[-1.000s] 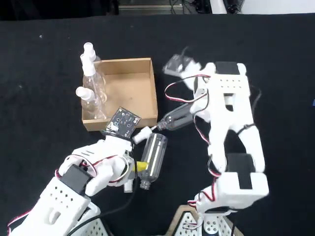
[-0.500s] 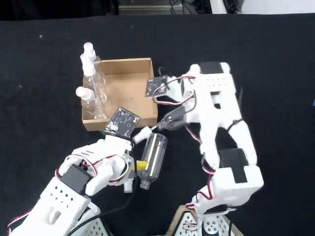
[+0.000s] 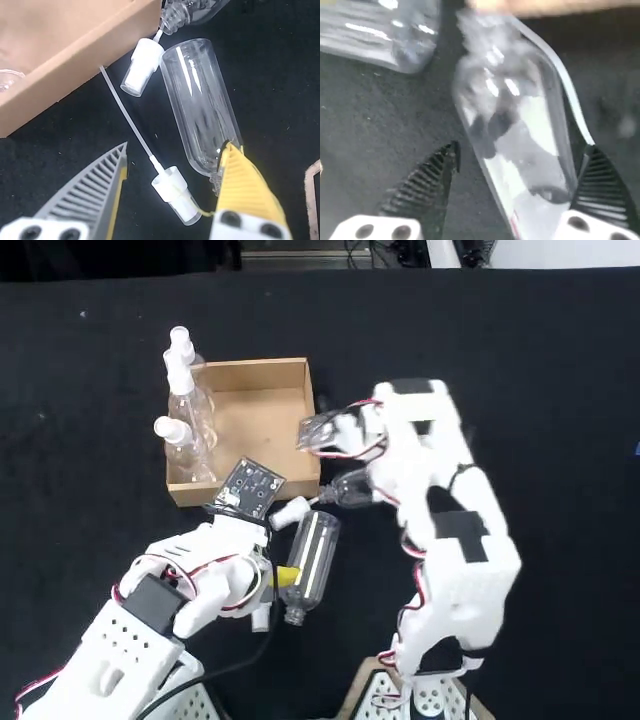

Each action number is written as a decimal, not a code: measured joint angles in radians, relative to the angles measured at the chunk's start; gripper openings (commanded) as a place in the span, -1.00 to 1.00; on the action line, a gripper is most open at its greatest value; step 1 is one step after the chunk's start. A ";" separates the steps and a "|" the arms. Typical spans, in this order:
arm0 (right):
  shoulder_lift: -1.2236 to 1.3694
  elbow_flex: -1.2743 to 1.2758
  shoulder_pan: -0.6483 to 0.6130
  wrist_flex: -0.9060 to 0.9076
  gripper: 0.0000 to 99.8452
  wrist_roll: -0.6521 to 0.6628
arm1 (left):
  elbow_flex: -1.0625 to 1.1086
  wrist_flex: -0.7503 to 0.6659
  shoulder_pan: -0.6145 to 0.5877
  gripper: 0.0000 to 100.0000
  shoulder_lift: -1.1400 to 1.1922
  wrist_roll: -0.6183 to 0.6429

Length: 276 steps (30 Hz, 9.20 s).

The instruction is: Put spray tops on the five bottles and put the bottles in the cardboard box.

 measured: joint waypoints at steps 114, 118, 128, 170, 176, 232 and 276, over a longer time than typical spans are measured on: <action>-0.872 0.322 0.549 0.175 -0.97 -0.703 | 0.189 0.054 -0.002 -0.46 0.006 -0.190; -0.872 0.322 0.549 0.175 -0.97 -0.703 | 0.204 0.054 -0.018 -0.46 0.006 -0.267; -0.872 0.322 0.549 0.172 -0.97 -0.703 | 0.204 0.054 -0.422 -0.46 0.006 -0.508; -0.872 0.322 0.549 0.172 -0.97 -0.703 | 0.163 0.032 -0.516 -0.45 0.006 -0.164; -0.872 0.322 0.549 0.172 -0.97 -0.703 | 0.193 0.011 -0.608 -0.45 0.006 -0.230; -0.872 0.404 0.549 0.101 -0.97 -0.703 | 0.137 -0.218 -0.789 -0.46 0.269 0.150; -0.872 0.404 0.549 0.101 -0.97 -0.703 | -0.245 0.015 -1.267 -0.47 0.511 -0.218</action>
